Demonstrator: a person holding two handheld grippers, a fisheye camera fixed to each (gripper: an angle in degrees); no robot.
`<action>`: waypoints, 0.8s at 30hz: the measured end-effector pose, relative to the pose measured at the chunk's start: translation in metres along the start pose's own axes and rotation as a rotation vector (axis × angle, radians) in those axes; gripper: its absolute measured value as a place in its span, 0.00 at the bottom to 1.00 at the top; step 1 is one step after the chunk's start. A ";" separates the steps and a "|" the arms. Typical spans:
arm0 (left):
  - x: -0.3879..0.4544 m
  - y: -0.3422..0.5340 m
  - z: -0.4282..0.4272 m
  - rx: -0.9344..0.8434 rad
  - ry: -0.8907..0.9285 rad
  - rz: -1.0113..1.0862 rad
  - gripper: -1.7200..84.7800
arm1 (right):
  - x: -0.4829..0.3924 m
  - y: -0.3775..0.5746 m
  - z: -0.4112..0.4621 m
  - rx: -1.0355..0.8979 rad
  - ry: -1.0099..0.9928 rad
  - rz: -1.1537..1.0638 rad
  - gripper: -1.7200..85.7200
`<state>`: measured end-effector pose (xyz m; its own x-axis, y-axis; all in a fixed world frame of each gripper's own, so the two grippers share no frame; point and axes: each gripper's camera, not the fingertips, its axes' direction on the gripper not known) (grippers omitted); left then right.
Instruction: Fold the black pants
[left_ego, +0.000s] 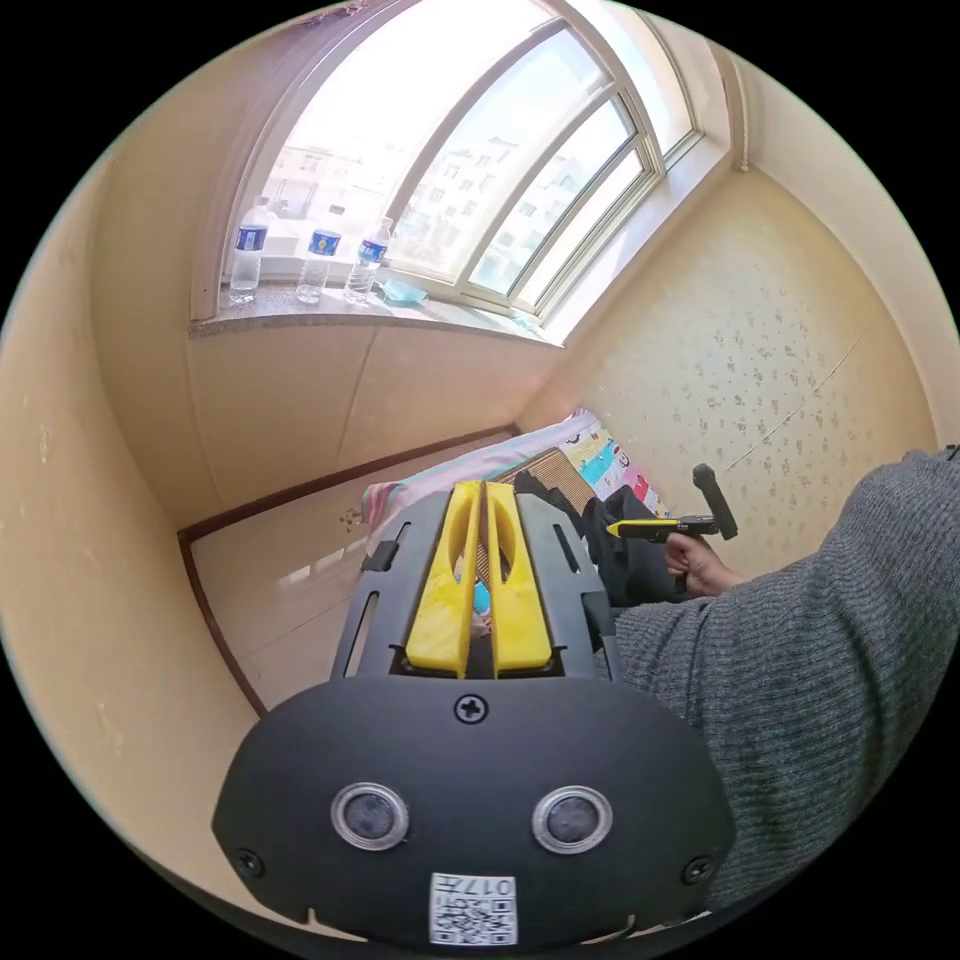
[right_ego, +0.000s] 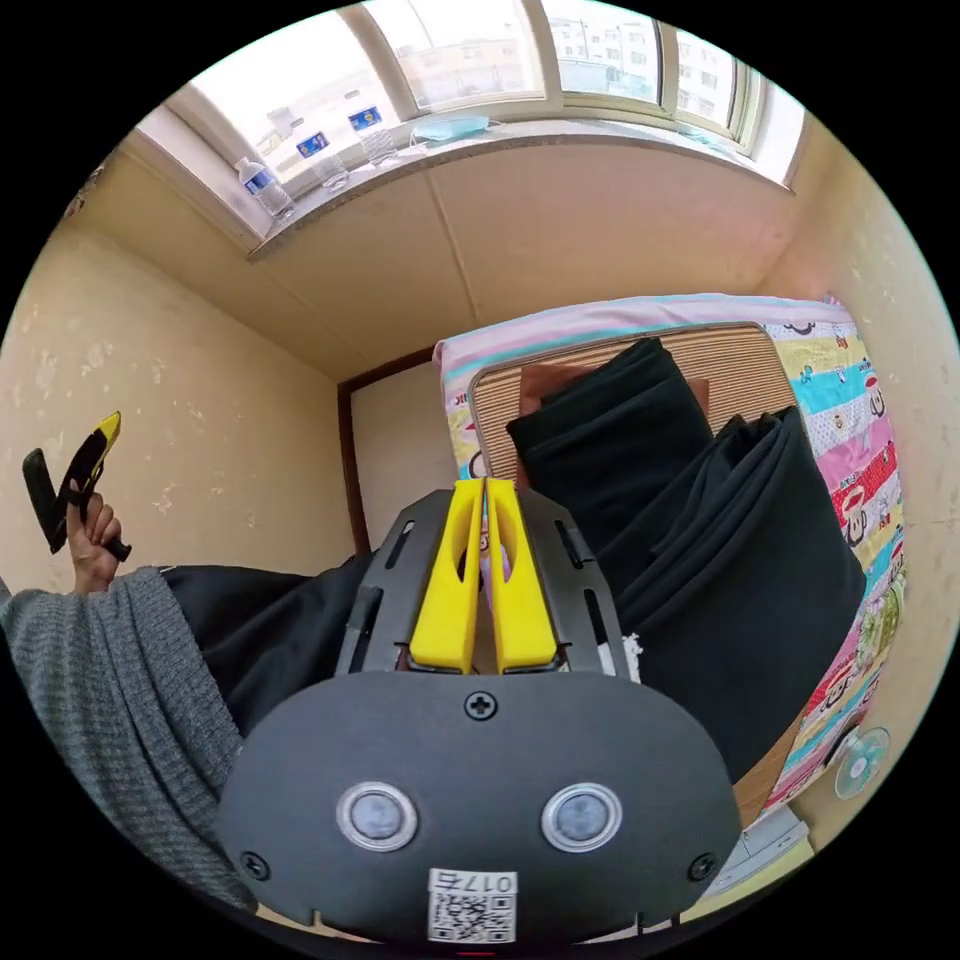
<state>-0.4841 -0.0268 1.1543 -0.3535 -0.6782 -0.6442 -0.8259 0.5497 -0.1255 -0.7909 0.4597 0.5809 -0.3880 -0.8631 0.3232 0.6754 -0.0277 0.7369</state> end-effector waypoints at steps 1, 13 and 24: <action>0.002 -0.019 -0.002 0.007 0.016 -0.001 0.02 | 0.006 -0.006 0.005 0.009 0.008 0.019 0.03; 0.025 -0.184 0.004 -0.117 0.177 0.153 0.01 | 0.104 -0.090 0.168 -0.063 0.107 0.524 0.14; -0.007 -0.316 0.003 -0.312 0.161 0.275 0.01 | 0.113 -0.107 0.387 -0.385 0.082 1.118 0.08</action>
<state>-0.2194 -0.1937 1.1960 -0.6222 -0.6084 -0.4926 -0.7757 0.5637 0.2836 -1.1494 0.5601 0.7686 0.5697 -0.5342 0.6246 0.7638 0.6247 -0.1624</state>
